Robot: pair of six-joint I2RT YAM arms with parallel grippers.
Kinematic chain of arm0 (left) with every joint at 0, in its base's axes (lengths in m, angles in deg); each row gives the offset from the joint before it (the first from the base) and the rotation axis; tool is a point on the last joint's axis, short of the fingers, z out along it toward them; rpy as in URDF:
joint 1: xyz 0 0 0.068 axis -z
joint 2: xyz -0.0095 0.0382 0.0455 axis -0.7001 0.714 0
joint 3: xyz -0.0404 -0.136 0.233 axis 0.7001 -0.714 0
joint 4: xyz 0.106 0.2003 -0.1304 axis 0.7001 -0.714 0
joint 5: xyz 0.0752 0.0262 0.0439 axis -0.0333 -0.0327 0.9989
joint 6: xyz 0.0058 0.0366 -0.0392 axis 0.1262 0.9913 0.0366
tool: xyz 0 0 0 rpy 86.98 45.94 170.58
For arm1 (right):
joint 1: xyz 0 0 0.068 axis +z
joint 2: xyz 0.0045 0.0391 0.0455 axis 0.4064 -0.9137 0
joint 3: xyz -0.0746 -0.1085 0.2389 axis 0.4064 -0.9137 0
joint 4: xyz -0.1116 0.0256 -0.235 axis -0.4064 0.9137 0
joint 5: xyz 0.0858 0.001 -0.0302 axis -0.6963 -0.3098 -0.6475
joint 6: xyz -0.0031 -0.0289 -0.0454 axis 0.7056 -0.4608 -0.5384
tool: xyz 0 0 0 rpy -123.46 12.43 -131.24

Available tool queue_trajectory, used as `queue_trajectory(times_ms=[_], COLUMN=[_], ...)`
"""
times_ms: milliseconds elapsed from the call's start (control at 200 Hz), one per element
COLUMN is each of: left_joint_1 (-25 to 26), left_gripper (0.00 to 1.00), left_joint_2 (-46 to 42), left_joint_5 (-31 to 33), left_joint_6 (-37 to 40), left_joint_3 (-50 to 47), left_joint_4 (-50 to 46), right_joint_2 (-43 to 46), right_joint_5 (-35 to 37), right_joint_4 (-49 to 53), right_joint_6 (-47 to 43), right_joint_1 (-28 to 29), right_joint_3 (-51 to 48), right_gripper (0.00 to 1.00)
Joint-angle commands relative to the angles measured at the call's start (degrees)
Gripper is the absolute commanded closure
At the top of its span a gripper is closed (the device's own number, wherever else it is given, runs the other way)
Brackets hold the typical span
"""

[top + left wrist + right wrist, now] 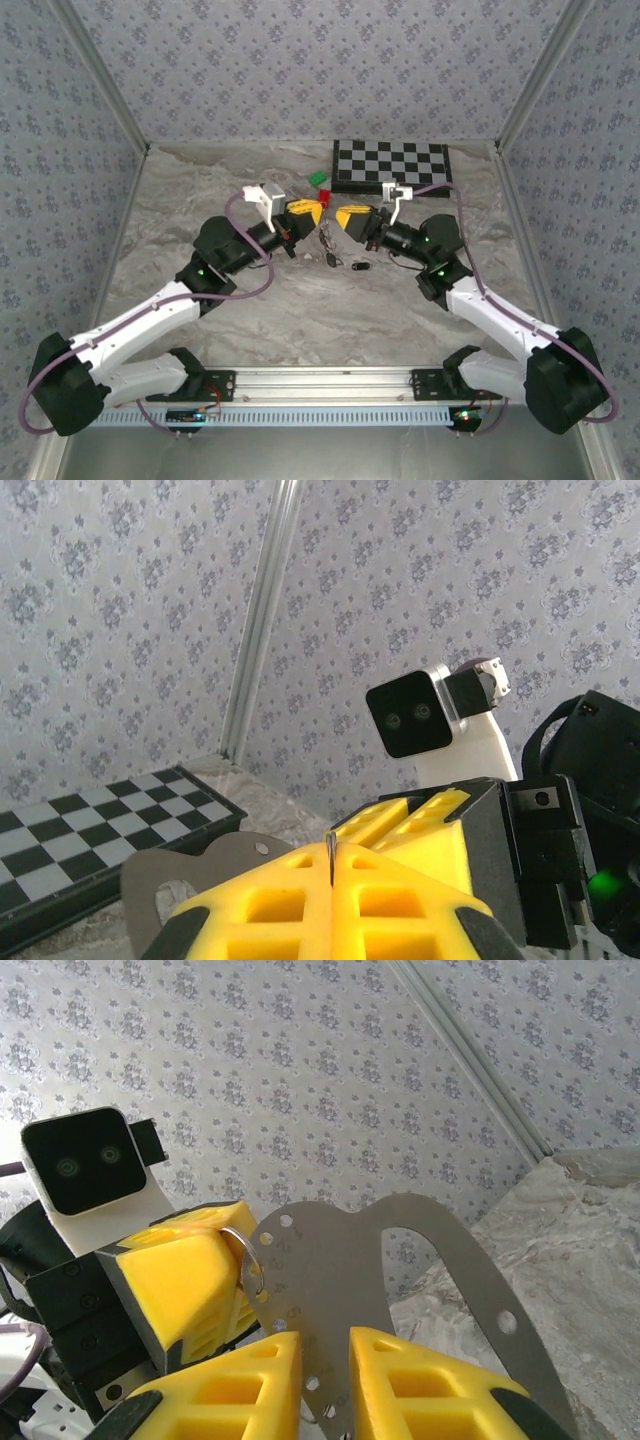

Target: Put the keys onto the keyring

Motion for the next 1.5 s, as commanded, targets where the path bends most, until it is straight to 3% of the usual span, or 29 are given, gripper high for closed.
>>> queue_trajectory(times_ms=[0,140,475,915,1199,1494], left_joint_1=[0.38,0.39,0.29,-0.23,-0.32,-0.40], left_gripper=[1.00,1.00,1.00,1.00,1.00,1.00], left_joint_2=[-1.49,-0.89,3.15,4.35,7.61,8.05], left_joint_5=[-0.67,-3.74,-4.30,-4.52,-4.00,-4.74], left_joint_6=[3.37,4.10,0.02,-4.44,-10.75,-12.41], left_joint_3=[-0.63,-1.38,-1.94,-1.97,-1.83,-1.28], left_joint_4=[6.45,9.10,18.11,20.36,27.48,28.68], right_joint_2=[-0.58,-1.06,-3.45,3.01,3.45,1.65], right_joint_5=[-0.50,-0.03,-1.10,1.26,0.48,-0.04], right_joint_4=[1.31,2.77,1.99,5.92,-2.50,-4.69], right_joint_6=[-2.37,-3.87,-3.97,-6.72,-5.46,-4.87], right_joint_1=[0.83,1.61,5.22,2.54,0.92,0.26], right_joint_3=[2.64,3.81,5.35,1.41,0.55,2.54], right_gripper=[0.80,0.80,0.81,0.80,0.73,0.75])
